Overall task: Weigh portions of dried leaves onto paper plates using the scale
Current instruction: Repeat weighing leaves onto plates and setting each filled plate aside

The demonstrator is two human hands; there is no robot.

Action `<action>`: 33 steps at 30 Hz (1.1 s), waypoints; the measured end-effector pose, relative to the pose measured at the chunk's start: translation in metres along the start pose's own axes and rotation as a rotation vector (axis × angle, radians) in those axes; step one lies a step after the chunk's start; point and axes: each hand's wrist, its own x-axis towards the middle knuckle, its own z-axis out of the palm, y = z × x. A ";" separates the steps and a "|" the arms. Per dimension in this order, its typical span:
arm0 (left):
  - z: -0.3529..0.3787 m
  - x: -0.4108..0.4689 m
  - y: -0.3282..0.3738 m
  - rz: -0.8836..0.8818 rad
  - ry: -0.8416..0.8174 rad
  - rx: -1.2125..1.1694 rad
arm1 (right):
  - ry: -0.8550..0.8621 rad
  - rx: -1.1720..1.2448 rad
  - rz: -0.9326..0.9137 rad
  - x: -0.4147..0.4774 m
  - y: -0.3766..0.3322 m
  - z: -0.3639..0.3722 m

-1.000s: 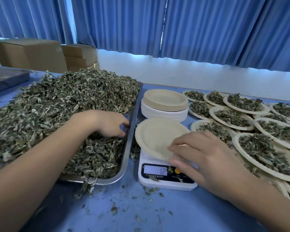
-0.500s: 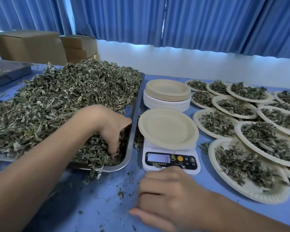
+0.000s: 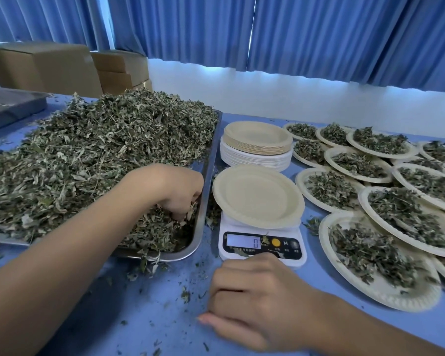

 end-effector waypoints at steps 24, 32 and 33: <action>-0.006 -0.025 -0.022 0.177 0.007 -0.181 | -0.065 0.004 0.034 0.003 -0.001 -0.003; 0.058 -0.026 -0.040 0.287 0.303 -0.164 | -0.080 0.011 0.041 0.002 -0.001 -0.004; 0.063 -0.023 -0.041 0.289 0.353 -0.180 | -0.083 0.009 0.044 0.002 -0.001 -0.004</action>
